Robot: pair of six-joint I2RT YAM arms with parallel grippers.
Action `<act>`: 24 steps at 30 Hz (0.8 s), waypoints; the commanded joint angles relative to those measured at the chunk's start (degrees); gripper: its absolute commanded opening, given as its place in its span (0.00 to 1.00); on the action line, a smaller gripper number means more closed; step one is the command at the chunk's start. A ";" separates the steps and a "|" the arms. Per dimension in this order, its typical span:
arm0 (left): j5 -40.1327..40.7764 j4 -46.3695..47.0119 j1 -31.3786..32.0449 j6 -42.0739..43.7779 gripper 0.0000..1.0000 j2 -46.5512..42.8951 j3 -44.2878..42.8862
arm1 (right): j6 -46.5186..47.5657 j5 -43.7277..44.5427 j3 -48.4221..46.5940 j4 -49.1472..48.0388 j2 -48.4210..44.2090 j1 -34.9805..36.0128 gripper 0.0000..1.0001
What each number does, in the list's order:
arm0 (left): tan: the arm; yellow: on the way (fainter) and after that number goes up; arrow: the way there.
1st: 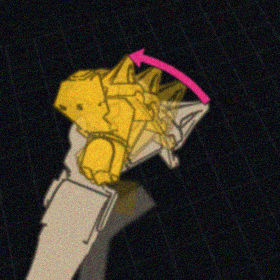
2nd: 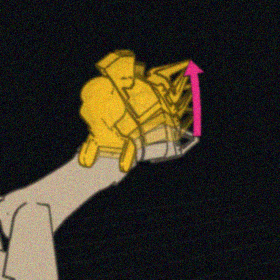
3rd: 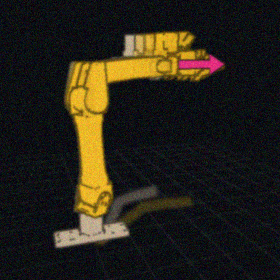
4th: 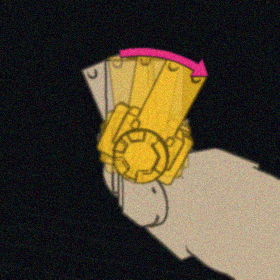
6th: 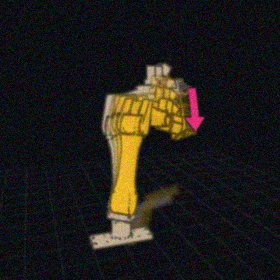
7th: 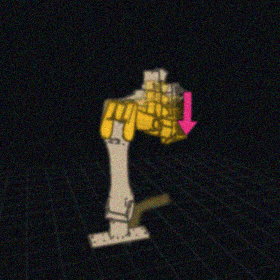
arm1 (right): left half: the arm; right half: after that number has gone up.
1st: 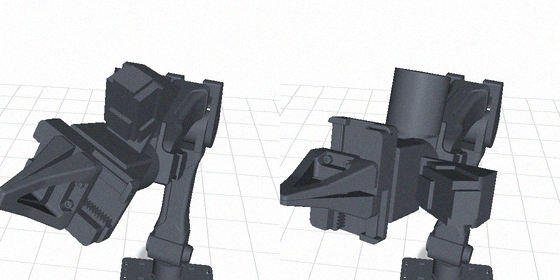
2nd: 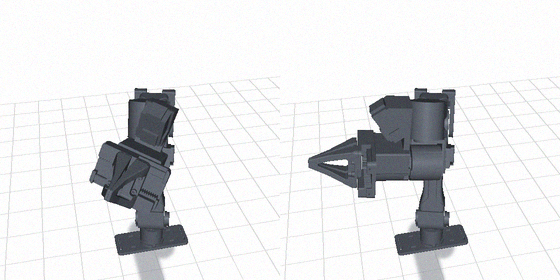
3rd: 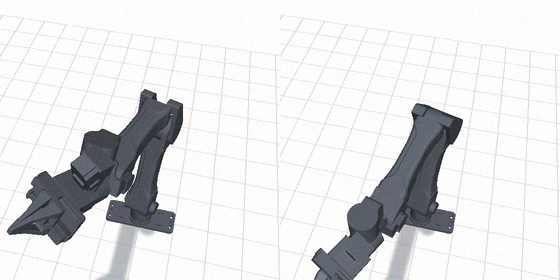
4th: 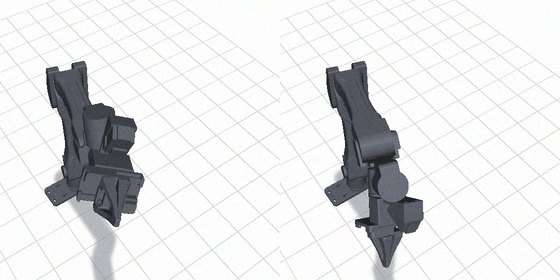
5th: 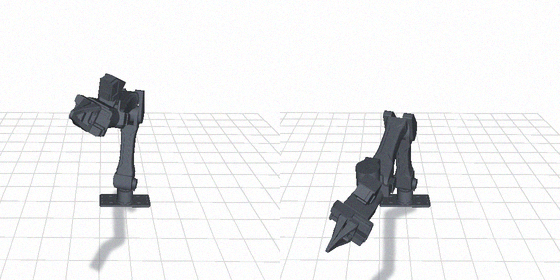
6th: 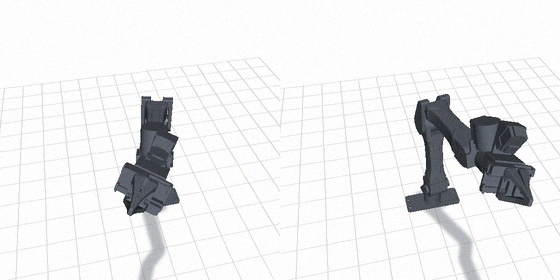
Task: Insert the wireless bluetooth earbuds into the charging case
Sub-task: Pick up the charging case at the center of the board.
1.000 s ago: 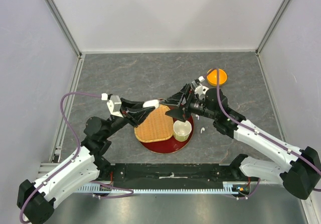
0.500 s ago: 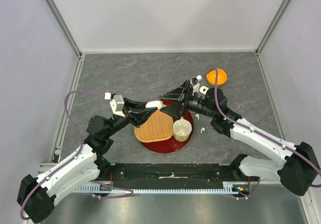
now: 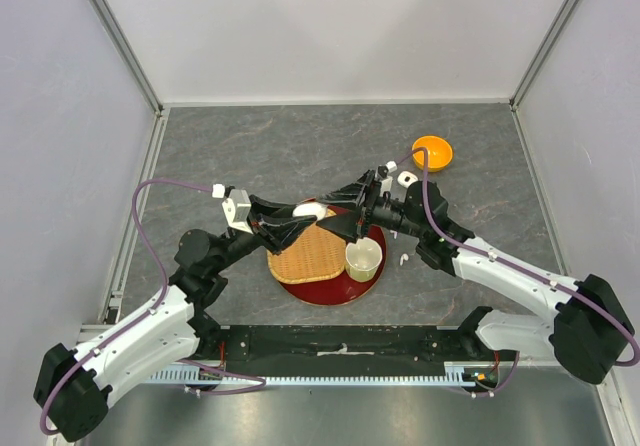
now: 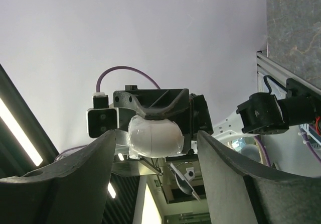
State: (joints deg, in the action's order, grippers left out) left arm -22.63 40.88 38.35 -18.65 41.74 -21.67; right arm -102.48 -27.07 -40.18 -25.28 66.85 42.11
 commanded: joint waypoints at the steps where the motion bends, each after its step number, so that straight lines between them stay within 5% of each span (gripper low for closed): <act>1: -0.22 3.68 0.32 0.20 0.02 0.01 -0.30 | -4.49 -0.88 0.55 -5.75 0.30 -0.10 0.70; 8: -0.22 3.59 0.50 0.11 0.03 0.10 -0.21 | -6.86 -1.14 1.51 -9.35 1.26 -0.01 0.58; 24: -0.66 3.59 0.85 -0.33 0.03 1.77 -1.00 | -7.65 -1.76 1.60 -10.58 1.88 0.34 0.57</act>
State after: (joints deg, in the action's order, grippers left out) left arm -22.68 42.54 38.76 -18.68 42.59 -21.67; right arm -107.44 -28.21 -38.81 -30.81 68.38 42.15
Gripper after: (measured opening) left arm 0.355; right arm 0.567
